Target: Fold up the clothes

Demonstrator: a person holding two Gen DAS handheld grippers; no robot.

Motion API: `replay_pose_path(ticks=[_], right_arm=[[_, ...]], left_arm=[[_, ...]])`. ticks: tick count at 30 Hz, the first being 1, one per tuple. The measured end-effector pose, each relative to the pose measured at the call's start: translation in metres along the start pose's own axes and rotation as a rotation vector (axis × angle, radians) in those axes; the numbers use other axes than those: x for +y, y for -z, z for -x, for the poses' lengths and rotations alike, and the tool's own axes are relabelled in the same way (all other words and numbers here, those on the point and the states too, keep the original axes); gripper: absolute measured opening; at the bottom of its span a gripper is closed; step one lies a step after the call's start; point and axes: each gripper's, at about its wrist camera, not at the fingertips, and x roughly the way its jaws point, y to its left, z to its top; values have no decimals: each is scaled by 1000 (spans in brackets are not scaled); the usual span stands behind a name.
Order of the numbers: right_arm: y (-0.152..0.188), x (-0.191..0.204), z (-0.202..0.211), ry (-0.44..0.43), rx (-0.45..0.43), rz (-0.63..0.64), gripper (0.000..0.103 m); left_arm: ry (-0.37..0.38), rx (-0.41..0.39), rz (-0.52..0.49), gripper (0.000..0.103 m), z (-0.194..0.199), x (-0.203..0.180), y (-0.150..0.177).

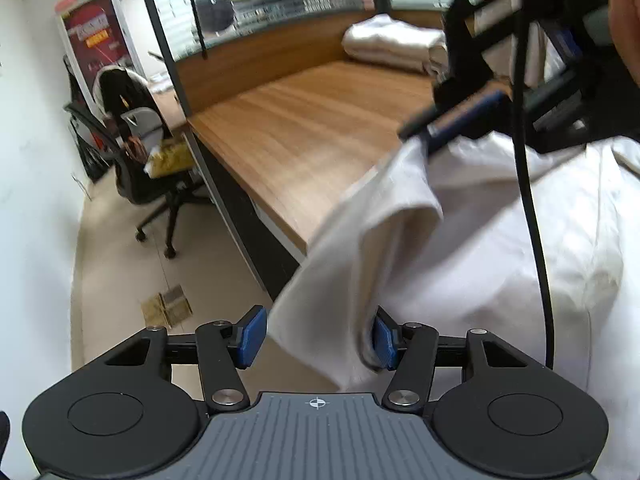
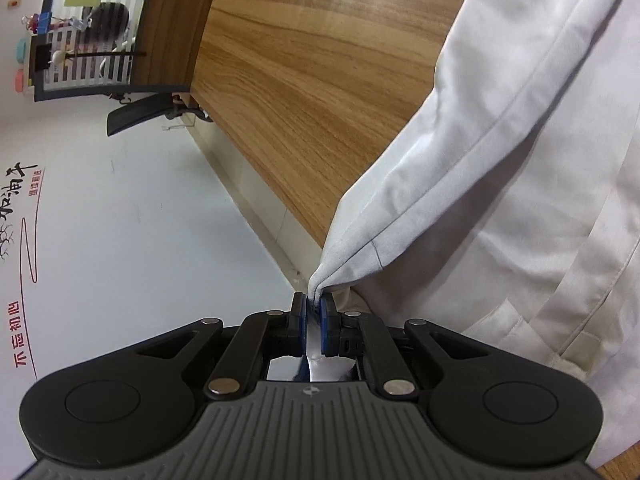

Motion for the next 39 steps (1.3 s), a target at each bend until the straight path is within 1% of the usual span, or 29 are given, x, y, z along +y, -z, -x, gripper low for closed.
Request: replay_pose_path(ticks=[1, 3, 5, 6, 7, 9, 14, 17, 20, 22, 25, 27, 29, 31, 33, 35, 38, 39], right_arm=[[0, -1, -1, -6, -4, -7, 7], [-1, -2, 0, -15, -12, -14, 7], [-3, -1, 3, -14, -17, -9, 7], [-4, -1, 4, -12, -19, -6, 7], [-5, 0, 5, -10, -21, -2, 7], [-5, -1, 5, -8, -19, -2, 7], [-5, -4, 9, -6, -16, 0, 7], [-4, -2, 12, 8, -1, 32, 7], [-1, 2, 17, 20, 19, 81, 7], [4, 4, 20, 29, 39, 126, 7], [15, 6, 25, 68, 64, 193, 7], [23, 4, 27, 102, 73, 224, 7], [31, 1, 29, 138, 80, 255, 7], [38, -7, 28, 179, 82, 276, 8], [42, -16, 24, 220, 75, 288, 12], [46, -20, 23, 262, 68, 325, 13], [49, -22, 28, 309, 41, 377, 13], [48, -21, 33, 315, 28, 395, 13]], left_arm=[[4, 7, 5, 58, -2, 1, 2], [12, 21, 16, 50, -5, 3, 4], [31, 24, 30, 21, -8, 9, 5], [47, 19, 37, 14, -8, 13, 5], [69, 10, 48, 3, -7, 18, 3], [100, -20, 48, 3, -3, 27, -1], [144, -75, -20, 3, 14, 38, -10], [165, -112, -68, 3, 35, 46, -17], [220, -144, -134, 3, 57, 50, -22], [274, -156, -199, 3, 69, 50, -22], [360, -136, -278, 3, 77, 47, -17], [407, -108, -318, 3, 79, 42, -7], [444, -61, -351, 3, 72, 34, 4], [459, -16, -371, 3, 63, 24, 14], [472, 26, -390, 3, 53, 15, 23], [489, 66, -408, 3, 41, 5, 30], [522, 99, -414, 6, 30, -6, 35], [530, 92, -415, 6, 30, -8, 34]])
